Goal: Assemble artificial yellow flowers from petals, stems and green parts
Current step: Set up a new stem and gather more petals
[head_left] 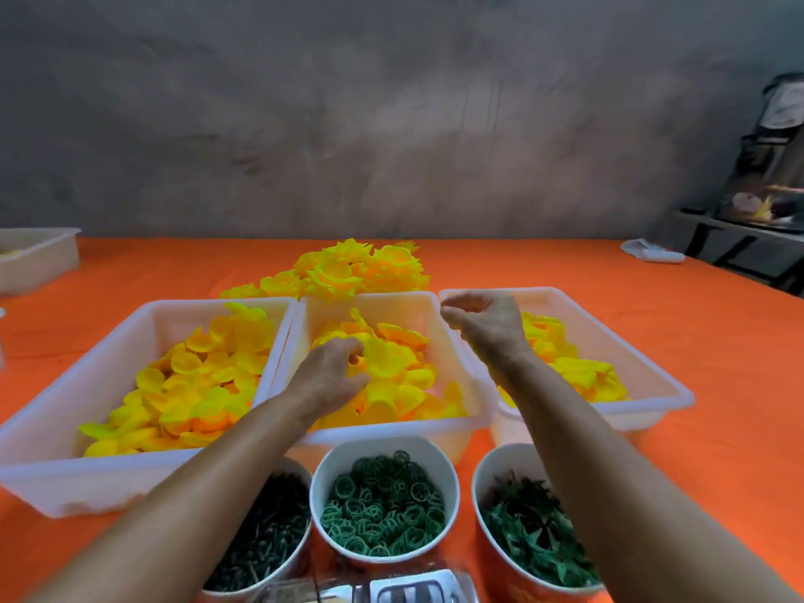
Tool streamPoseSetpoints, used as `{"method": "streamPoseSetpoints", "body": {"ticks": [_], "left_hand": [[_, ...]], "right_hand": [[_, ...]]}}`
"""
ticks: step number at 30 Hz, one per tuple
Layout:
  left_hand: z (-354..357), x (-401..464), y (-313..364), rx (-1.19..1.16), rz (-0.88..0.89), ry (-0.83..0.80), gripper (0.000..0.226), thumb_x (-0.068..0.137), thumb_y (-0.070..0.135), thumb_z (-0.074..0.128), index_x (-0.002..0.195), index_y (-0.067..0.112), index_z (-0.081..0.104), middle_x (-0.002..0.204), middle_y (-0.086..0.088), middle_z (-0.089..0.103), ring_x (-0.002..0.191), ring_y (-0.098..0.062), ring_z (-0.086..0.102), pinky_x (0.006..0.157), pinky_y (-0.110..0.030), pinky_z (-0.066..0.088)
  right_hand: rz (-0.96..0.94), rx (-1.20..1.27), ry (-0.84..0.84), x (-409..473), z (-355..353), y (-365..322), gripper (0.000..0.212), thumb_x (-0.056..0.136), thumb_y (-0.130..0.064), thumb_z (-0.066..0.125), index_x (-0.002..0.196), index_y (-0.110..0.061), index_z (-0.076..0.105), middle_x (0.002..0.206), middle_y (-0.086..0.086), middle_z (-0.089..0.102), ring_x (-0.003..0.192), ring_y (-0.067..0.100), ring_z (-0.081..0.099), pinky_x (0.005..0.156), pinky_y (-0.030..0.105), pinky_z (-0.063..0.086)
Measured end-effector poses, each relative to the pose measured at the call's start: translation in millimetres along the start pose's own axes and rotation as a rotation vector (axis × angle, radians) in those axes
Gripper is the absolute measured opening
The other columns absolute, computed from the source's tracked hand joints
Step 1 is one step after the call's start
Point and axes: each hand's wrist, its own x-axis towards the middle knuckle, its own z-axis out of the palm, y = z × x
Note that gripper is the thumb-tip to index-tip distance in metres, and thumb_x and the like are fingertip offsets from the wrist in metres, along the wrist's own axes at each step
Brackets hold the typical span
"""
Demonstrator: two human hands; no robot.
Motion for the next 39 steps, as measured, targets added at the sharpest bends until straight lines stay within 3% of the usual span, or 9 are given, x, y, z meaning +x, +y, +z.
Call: {"method": "streamPoseSetpoints", "body": {"ticks": [5, 9, 14, 19, 24, 29, 32, 36, 39], "left_hand": [[-6, -1, 11, 0.076, 0.132, 0.098, 0.040, 0.087, 0.021, 0.066, 0.124, 0.009, 0.056, 0.122, -0.010, 0.056, 0.110, -0.027, 0.052, 0.090, -0.036, 0.044], [-14, 16, 38, 0.134, 0.250, 0.133, 0.034, 0.086, 0.018, 0.066, 0.118, 0.010, 0.059, 0.121, -0.009, 0.057, 0.115, -0.028, 0.050, 0.093, -0.037, 0.042], [-1, 36, 75, 0.250, 0.277, 0.169, 0.029, 0.089, 0.024, 0.061, 0.116, 0.013, 0.062, 0.123, -0.008, 0.055, 0.117, -0.027, 0.048, 0.096, -0.036, 0.038], [16, 35, 73, 0.510, 0.115, -0.100, 0.024, 0.085, 0.022, 0.062, 0.108, 0.013, 0.066, 0.117, -0.009, 0.062, 0.110, -0.030, 0.057, 0.081, -0.034, 0.046], [9, 28, 42, 0.461, 0.026, -0.234, 0.020, 0.084, 0.025, 0.064, 0.098, 0.010, 0.067, 0.106, -0.011, 0.065, 0.103, -0.030, 0.059, 0.076, -0.034, 0.048], [-3, 30, 41, 0.479, 0.033, -0.330, 0.022, 0.085, 0.026, 0.065, 0.100, 0.010, 0.070, 0.107, -0.010, 0.068, 0.098, -0.027, 0.061, 0.079, -0.035, 0.052], [-5, 34, 53, 0.529, 0.039, -0.269, 0.024, 0.086, 0.027, 0.065, 0.106, 0.012, 0.068, 0.113, -0.009, 0.065, 0.105, -0.028, 0.059, 0.079, -0.032, 0.050], [-1, 39, 75, 0.603, 0.042, -0.072, 0.022, 0.088, 0.023, 0.062, 0.108, 0.014, 0.063, 0.114, -0.010, 0.064, 0.108, -0.031, 0.059, 0.074, -0.030, 0.045], [9, 42, 90, 0.574, 0.084, 0.044, 0.022, 0.090, 0.029, 0.060, 0.107, 0.015, 0.062, 0.113, -0.010, 0.065, 0.108, -0.031, 0.059, 0.077, -0.033, 0.046]], "right_hand": [[0.097, -0.149, 0.088, 4, -65, 32, 0.016, 0.077, -0.001, 0.069, 0.092, -0.003, 0.073, 0.074, 0.005, 0.065, 0.062, 0.007, 0.055, 0.059, 0.020, 0.043], [0.159, -0.287, 0.133, 3, -99, 57, 0.020, 0.073, 0.000, 0.072, 0.092, -0.006, 0.074, 0.091, 0.014, 0.072, 0.082, 0.019, 0.064, 0.081, 0.030, 0.049], [0.121, -0.499, -0.030, 3, -103, 67, 0.036, 0.070, -0.005, 0.078, 0.105, -0.008, 0.071, 0.104, 0.011, 0.071, 0.095, 0.024, 0.065, 0.086, 0.030, 0.048], [0.118, -0.723, -0.188, 10, -93, 74, 0.051, 0.070, -0.017, 0.081, 0.118, -0.015, 0.066, 0.124, 0.004, 0.063, 0.112, 0.021, 0.059, 0.091, 0.024, 0.042], [0.091, -0.888, -0.303, 13, -88, 77, 0.060, 0.070, -0.020, 0.081, 0.127, -0.020, 0.060, 0.130, 0.006, 0.059, 0.118, 0.021, 0.055, 0.089, 0.026, 0.042], [0.015, -1.058, -0.280, 14, -79, 77, 0.041, 0.079, -0.020, 0.070, 0.119, -0.025, 0.064, 0.126, 0.007, 0.057, 0.118, 0.024, 0.054, 0.089, 0.028, 0.042], [-0.041, -1.096, -0.242, 11, -75, 75, 0.026, 0.085, -0.013, 0.060, 0.109, -0.015, 0.068, 0.119, 0.013, 0.061, 0.113, 0.029, 0.056, 0.090, 0.032, 0.044], [-0.116, -1.134, -0.190, 7, -72, 72, 0.018, 0.090, -0.008, 0.046, 0.087, -0.008, 0.063, 0.108, 0.019, 0.059, 0.101, 0.033, 0.058, 0.077, 0.035, 0.042], [-0.141, -1.171, -0.111, 7, -72, 72, 0.022, 0.092, -0.003, 0.041, 0.099, -0.002, 0.061, 0.109, 0.020, 0.056, 0.101, 0.035, 0.059, 0.076, 0.036, 0.042]]}}
